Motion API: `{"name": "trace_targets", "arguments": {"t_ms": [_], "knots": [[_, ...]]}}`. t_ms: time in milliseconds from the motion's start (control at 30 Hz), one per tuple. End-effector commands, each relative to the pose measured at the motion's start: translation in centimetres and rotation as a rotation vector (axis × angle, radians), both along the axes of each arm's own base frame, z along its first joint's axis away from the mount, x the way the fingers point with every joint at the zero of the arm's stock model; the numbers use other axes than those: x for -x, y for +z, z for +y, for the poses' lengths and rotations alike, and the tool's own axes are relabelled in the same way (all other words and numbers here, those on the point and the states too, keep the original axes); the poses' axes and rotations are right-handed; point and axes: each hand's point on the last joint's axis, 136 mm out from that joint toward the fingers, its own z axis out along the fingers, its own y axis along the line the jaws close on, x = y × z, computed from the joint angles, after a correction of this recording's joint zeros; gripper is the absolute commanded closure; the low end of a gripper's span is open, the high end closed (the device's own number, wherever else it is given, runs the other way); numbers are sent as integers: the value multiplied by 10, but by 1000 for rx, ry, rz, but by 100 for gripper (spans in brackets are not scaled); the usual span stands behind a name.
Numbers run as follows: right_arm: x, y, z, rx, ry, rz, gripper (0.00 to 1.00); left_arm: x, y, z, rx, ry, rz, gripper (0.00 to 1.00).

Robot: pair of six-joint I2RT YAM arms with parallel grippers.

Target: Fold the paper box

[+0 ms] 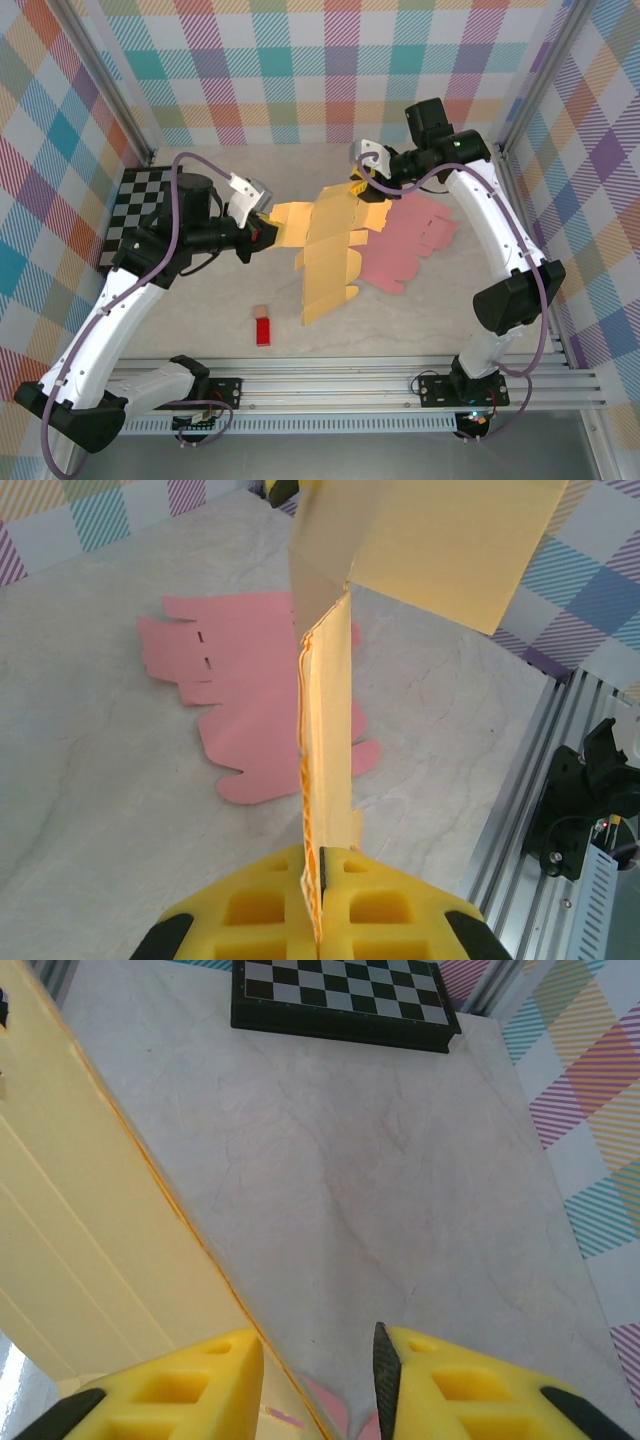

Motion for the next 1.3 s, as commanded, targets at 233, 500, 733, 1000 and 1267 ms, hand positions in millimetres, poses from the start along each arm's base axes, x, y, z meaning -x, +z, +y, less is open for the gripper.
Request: {"name": "trace_targets", "arguments": {"t_ms": [233,500,733,1000,1267], "knots": [[13,-8,-8,49,20,-28,69,-2,5,9,-13,63,-67,100],[14,-3,-16,95,-12,-84,100,-16,0,15,-30,144,-59,78],[10,-10,-32,187,-80,-134,100,-30,-10,32,-57,265,-110,48],[7,-36,-34,442,-76,-222,100,-42,-9,51,-104,379,-159,47],[8,-38,-12,475,-17,-216,100,-66,19,39,-153,322,-299,46]]}}
